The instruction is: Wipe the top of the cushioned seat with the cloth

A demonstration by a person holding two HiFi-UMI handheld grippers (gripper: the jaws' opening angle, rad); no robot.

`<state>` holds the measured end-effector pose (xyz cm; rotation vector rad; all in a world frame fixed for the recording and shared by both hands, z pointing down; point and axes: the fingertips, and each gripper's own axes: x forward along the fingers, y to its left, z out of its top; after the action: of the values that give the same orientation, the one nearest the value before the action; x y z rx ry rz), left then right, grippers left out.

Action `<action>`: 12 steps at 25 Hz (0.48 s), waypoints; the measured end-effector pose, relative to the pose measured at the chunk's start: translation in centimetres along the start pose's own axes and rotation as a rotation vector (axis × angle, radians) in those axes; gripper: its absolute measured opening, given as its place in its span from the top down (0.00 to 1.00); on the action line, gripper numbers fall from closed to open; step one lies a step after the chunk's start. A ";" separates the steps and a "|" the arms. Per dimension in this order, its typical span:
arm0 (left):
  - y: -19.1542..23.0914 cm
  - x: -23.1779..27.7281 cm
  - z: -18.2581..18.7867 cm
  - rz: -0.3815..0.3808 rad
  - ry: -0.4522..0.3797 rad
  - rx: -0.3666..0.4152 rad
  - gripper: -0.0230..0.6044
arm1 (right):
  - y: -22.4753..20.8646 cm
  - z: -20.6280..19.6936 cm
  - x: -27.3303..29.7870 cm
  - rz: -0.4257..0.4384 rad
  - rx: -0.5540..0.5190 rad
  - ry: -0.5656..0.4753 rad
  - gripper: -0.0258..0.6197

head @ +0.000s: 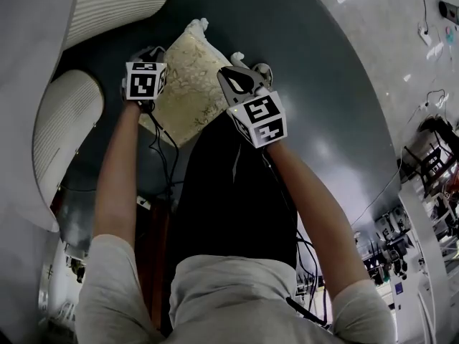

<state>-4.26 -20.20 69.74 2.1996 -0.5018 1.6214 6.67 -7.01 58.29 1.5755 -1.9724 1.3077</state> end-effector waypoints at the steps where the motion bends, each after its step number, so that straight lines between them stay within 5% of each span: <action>1: -0.2 0.1 0.4 0.002 0.001 0.003 0.93 | -0.5 -0.1 -0.2 -0.005 0.011 -0.006 0.92; 12: -2.2 1.7 4.2 0.007 -0.019 0.032 0.93 | -4.9 -2.0 -2.5 -0.078 0.126 -0.044 0.92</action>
<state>0.74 -20.37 70.00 2.2407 -0.4921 1.6248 11.32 -3.80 59.84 1.7350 -1.8666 1.4015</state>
